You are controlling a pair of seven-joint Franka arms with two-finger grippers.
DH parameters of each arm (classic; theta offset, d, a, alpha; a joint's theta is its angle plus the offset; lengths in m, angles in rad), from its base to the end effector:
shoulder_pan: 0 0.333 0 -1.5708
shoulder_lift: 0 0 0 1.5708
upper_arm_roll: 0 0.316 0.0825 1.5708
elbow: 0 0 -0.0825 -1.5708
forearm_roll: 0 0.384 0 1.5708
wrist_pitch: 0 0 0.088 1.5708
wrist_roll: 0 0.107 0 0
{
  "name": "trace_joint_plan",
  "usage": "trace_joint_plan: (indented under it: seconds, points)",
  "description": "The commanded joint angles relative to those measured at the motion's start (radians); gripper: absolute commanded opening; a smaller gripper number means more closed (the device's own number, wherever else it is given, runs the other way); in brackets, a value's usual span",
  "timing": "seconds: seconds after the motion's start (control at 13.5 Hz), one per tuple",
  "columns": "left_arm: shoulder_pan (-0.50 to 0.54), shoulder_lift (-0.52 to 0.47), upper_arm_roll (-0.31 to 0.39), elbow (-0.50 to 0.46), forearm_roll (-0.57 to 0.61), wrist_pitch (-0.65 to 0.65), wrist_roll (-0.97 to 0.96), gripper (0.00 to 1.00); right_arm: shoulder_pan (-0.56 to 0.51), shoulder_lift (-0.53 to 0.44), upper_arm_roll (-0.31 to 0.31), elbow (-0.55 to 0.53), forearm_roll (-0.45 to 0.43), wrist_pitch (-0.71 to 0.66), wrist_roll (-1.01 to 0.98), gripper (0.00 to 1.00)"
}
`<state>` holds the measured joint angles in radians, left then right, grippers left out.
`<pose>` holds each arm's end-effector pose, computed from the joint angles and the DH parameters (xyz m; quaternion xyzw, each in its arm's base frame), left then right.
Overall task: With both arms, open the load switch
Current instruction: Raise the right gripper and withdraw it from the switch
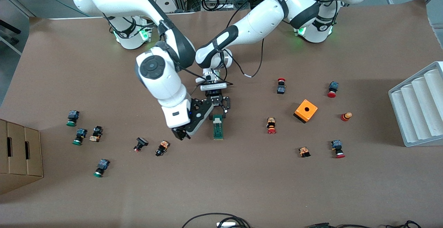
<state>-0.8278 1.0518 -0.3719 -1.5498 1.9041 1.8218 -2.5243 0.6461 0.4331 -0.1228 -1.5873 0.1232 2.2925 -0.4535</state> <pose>0.3443 -0.5777 0.0588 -0.8110 -0.0681 -0.5809 0.0177 0.6010 0.3639 0.4151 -0.8858 -0.4425 -0.1365 0.0315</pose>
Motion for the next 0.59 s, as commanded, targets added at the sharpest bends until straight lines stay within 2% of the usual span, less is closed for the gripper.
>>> trace_joint_plan:
  seconds: [0.0,0.52]
  points:
    - [-0.010,0.000,0.007,-0.010,0.001,-0.007,-0.016,0.77,-0.045,-0.034,0.008,0.000,0.027,-0.019,0.013,1.00]
    - [-0.011,-0.007,0.002,-0.010,-0.010,-0.007,0.004,0.79,-0.189,-0.073,0.008,0.000,0.033,-0.056,0.185,1.00]
